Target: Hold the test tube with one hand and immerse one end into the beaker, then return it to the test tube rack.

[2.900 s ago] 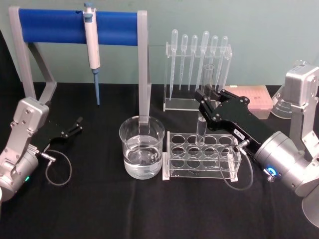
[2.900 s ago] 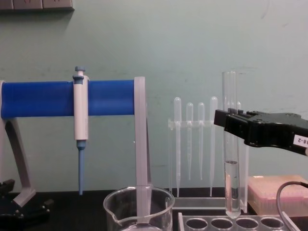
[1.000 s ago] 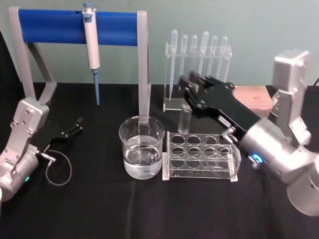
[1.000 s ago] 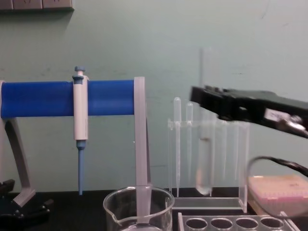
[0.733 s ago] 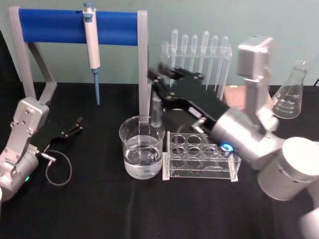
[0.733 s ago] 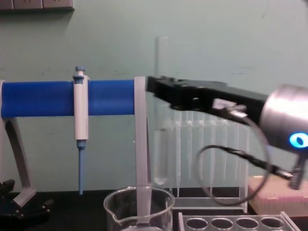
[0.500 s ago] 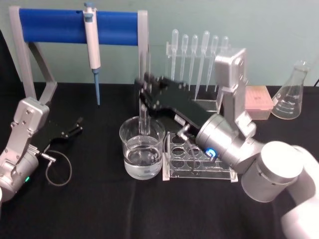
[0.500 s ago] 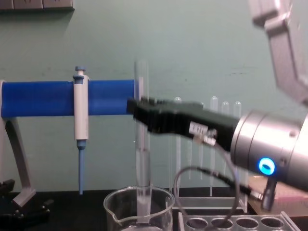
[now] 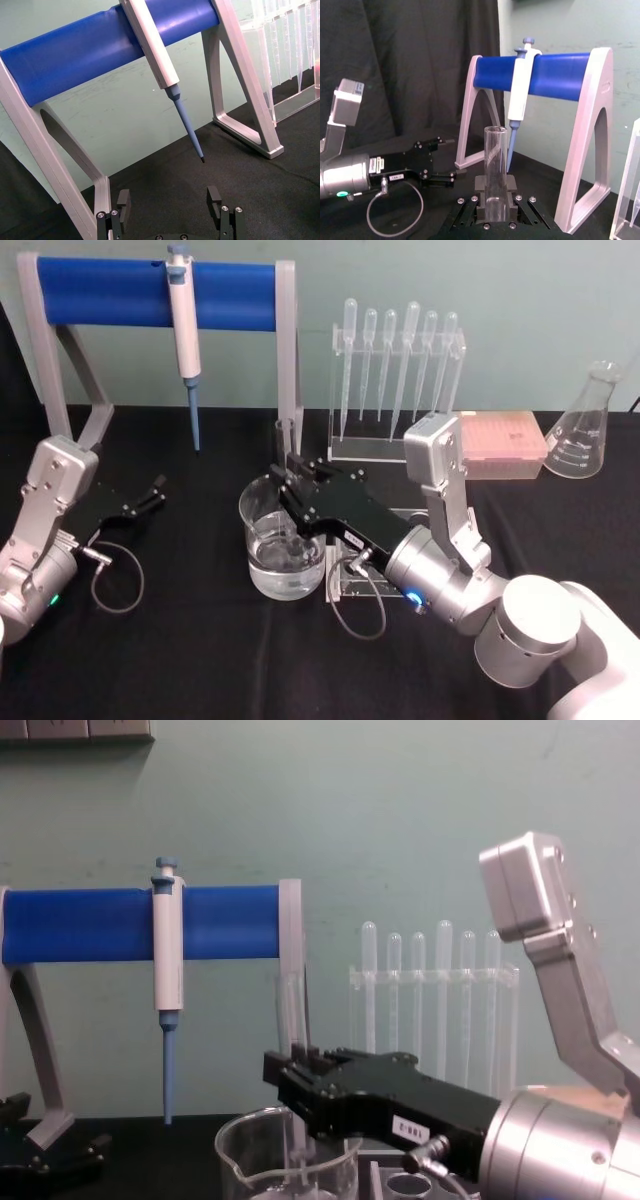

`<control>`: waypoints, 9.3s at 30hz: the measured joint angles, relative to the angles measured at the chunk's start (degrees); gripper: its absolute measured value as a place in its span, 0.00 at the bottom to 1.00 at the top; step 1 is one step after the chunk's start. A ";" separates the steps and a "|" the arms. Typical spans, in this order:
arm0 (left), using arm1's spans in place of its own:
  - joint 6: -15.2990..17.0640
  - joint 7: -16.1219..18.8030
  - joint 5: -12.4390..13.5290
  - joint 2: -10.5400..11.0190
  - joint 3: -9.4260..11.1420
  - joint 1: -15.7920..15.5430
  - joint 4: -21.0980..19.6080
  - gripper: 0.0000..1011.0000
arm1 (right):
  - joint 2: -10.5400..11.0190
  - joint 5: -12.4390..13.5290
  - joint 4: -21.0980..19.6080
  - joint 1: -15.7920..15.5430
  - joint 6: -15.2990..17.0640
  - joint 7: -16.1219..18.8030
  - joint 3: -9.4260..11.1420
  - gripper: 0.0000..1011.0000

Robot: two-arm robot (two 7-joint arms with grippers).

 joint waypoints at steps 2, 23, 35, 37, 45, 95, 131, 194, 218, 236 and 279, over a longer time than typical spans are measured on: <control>0.00 0.00 0.00 0.00 0.00 0.00 0.00 0.99 | -0.11 -0.28 0.32 -0.14 -0.16 0.06 0.05 0.24; 0.00 0.00 0.00 0.00 0.00 0.00 0.00 0.99 | -0.11 -0.42 0.27 -0.28 -0.11 0.11 0.22 0.24; 0.00 0.00 0.00 0.00 0.00 0.00 0.00 0.99 | -0.11 -0.34 0.20 -0.22 -0.05 0.08 0.22 0.24; 0.00 0.00 0.00 0.00 0.00 0.00 0.00 0.99 | -0.11 -0.33 0.20 -0.22 -0.05 0.07 0.22 0.24; 0.00 0.00 0.01 0.00 0.00 0.00 0.00 0.99 | -0.10 -0.32 0.19 -0.21 -0.05 0.07 0.22 0.24; 0.00 0.00 0.00 0.00 0.00 0.00 0.00 0.99 | -0.11 -0.32 0.20 -0.21 -0.05 0.03 0.22 0.24; 0.00 0.00 0.00 0.00 0.00 0.00 0.00 0.99 | -0.11 -0.32 0.20 -0.22 -0.05 0.03 0.22 0.24; 0.00 0.00 0.01 0.00 0.00 0.00 0.00 0.99 | -0.11 -0.32 0.20 -0.22 -0.05 0.03 0.22 0.24; 0.00 0.00 0.00 0.00 0.00 0.00 0.00 0.99 | -0.11 -0.32 0.20 -0.21 -0.05 0.03 0.22 0.24; 0.00 0.00 0.00 0.00 0.00 0.00 0.00 0.99 | -0.11 -0.32 0.20 -0.22 -0.05 0.03 0.22 0.24; 0.00 0.00 0.00 0.00 0.00 0.00 0.00 0.99 | -0.11 -0.32 0.20 -0.22 -0.05 0.03 0.22 0.24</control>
